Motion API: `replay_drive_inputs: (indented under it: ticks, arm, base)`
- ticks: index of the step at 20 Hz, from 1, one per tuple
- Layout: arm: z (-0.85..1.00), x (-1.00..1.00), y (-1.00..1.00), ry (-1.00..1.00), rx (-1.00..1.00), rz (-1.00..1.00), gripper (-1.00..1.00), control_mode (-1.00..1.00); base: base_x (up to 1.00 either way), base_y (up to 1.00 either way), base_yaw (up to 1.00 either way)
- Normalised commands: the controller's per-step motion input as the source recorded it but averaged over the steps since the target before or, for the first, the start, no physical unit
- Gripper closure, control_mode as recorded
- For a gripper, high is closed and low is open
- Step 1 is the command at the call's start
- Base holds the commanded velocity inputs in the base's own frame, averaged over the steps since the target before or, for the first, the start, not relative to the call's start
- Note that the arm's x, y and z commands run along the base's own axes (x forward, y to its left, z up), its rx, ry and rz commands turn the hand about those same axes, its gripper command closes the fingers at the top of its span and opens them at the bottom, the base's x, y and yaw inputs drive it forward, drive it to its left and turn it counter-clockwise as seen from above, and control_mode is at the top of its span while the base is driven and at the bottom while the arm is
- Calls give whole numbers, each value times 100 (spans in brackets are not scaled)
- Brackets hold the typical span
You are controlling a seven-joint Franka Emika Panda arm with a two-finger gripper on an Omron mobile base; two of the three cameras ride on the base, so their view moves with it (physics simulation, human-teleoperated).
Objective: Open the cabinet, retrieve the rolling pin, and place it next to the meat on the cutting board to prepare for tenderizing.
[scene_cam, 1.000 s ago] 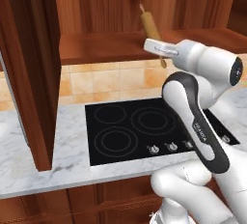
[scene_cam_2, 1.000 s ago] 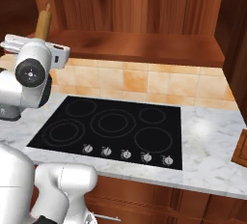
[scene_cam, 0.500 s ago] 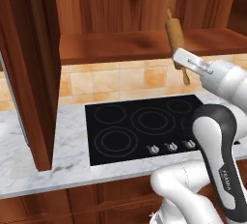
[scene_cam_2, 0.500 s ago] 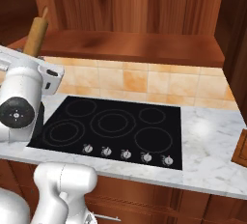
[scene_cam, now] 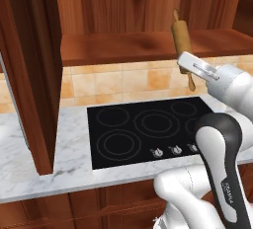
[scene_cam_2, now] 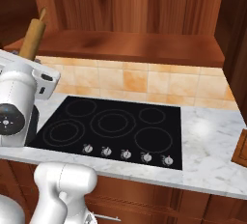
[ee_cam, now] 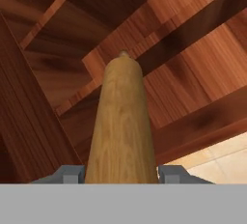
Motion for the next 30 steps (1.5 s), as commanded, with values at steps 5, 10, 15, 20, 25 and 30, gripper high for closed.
replay_drive_inputs:
  ticks: [5, 10, 15, 20, 25, 30]
  arm:
    - [0, 0, 0, 0, 0, 0, 100, 100]
    - [0, 0, 0, 0, 0, 0, 100, 100]
    - [0, 0, 0, 0, 0, 0, 100, 100]
    - [0, 0, 0, 0, 0, 0, 100, 100]
    - [0, 0, 0, 0, 0, 0, 100, 100]
    - [0, 0, 0, 0, 0, 0, 100, 100]
  base:
    - [-36, 11, -1]
    - [-87, 20, -4]
    - [-100, 16, -10]
    - [-100, 2, -15]
    - [-98, -22, -11]
    - [-97, -48, -4]
